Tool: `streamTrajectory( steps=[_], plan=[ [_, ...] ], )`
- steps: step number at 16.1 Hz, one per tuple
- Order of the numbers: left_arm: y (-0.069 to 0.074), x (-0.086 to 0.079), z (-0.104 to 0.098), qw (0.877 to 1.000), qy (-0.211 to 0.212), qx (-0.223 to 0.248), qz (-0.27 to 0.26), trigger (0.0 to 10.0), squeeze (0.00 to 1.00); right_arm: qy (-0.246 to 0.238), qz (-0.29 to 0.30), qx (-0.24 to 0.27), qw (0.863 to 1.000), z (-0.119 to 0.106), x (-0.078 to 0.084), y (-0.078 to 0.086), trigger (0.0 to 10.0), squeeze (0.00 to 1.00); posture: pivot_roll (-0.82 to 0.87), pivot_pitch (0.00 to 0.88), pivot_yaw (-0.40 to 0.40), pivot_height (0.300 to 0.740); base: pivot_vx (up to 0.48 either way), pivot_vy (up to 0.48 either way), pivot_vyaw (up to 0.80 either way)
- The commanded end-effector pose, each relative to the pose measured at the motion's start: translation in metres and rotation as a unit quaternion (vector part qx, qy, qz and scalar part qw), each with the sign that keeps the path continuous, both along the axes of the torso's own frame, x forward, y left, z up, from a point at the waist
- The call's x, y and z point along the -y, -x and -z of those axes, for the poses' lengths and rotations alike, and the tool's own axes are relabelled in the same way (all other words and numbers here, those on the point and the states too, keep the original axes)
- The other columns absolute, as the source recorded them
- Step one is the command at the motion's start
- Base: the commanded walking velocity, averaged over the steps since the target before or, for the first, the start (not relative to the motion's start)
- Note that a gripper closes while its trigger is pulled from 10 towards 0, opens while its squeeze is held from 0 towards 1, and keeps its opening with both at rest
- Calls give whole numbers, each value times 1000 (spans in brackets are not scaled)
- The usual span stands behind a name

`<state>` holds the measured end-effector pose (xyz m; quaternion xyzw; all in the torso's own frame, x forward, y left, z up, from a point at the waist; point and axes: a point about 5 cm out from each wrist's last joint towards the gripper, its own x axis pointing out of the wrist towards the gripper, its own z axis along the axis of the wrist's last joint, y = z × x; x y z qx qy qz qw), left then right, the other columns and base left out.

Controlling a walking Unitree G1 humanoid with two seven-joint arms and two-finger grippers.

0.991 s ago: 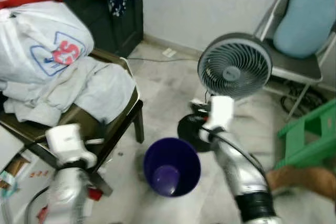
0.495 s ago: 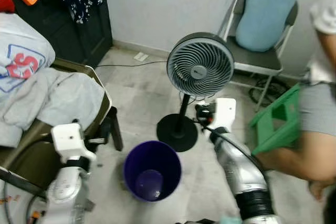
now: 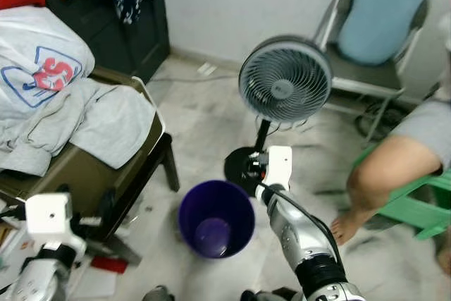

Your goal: Clean up the room

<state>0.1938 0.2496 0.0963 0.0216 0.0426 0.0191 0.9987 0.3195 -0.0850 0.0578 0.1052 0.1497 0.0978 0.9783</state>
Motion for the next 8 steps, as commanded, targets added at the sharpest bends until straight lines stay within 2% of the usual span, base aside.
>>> streamTrajectory(
  steps=[1,3,4,6,8],
  plan=[
    [3,-3,-4,1000,-5,-4,8,10000,0,5,24,-11,1000,5,6,-1,10000,0,180,268,-15,740,0,0,0],
    [5,1,-10,999,-15,-3,40,10000,0,10,42,-17,999,9,10,-3,10000,0,201,290,2,740,0,0,0],
    [8,2,-13,998,-6,-6,62,10000,0,11,46,-21,999,11,10,-4,10000,0,205,306,17,740,0,0,0],
    [14,18,-17,990,9,-22,137,10000,0,19,49,-33,998,16,8,-5,10000,0,211,324,34,740,0,0,0],
    [14,29,-21,983,-2,-27,181,10000,0,29,50,-60,997,25,4,-3,10000,0,229,336,52,740,0,0,0]
  ],
)
